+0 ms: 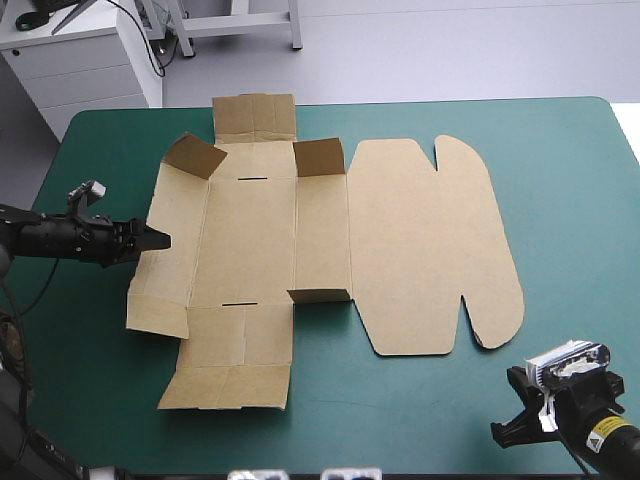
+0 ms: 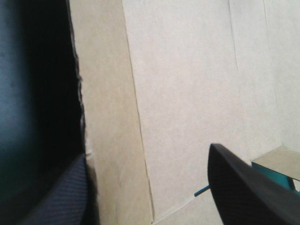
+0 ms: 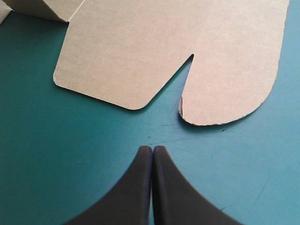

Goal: Fold the box

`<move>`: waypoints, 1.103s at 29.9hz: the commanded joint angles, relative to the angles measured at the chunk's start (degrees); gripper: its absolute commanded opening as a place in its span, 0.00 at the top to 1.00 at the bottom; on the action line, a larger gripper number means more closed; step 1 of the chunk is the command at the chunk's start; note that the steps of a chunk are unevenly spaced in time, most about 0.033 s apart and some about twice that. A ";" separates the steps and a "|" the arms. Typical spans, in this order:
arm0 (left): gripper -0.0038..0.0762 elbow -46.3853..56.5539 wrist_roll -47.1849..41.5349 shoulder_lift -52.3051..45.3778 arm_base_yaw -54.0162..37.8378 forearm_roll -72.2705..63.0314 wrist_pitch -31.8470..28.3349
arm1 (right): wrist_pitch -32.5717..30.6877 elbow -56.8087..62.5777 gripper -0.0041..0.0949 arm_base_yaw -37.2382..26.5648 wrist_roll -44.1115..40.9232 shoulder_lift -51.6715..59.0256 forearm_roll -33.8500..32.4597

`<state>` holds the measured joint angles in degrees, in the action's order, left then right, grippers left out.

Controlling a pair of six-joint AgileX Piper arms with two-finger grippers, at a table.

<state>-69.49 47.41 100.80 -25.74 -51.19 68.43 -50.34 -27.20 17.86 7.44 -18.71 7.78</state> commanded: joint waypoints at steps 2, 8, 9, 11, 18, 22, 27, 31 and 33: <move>0.30 -5.75 -5.12 -2.88 0.24 4.38 2.91 | 3.73 -1.44 0.98 0.04 0.13 -0.49 0.21; 0.30 -11.09 -12.54 -2.88 0.24 16.68 2.68 | 3.73 -1.44 0.98 0.04 0.13 -0.49 0.21; 0.30 -11.47 -13.61 -2.88 0.12 18.63 2.68 | 3.73 -1.44 0.98 0.04 0.13 -0.49 0.21; 0.30 -11.49 -13.73 -2.88 0.12 21.20 3.05 | 3.73 -1.44 0.98 0.04 0.13 -0.49 0.21; 0.30 -10.97 -13.96 1.01 0.12 23.02 4.47 | 3.73 -1.44 0.98 0.04 0.13 -0.49 0.21; 0.30 -10.97 -13.76 3.81 0.12 22.29 4.87 | 3.73 -1.44 0.98 0.04 0.13 -0.49 0.21; 0.30 -10.97 -13.50 6.68 0.12 21.25 5.68 | 3.73 -1.44 0.98 0.04 0.13 -0.49 0.21; 0.30 -10.62 -13.50 8.17 0.12 20.10 5.68 | 3.73 -1.44 0.98 0.04 0.13 -0.49 0.21; 0.30 -9.80 -12.46 8.17 0.12 17.79 5.68 | 3.73 -1.44 0.98 0.04 0.13 -0.49 0.21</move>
<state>-79.74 33.83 109.62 -26.15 -28.39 70.11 -50.34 -27.20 17.86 7.44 -18.66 7.78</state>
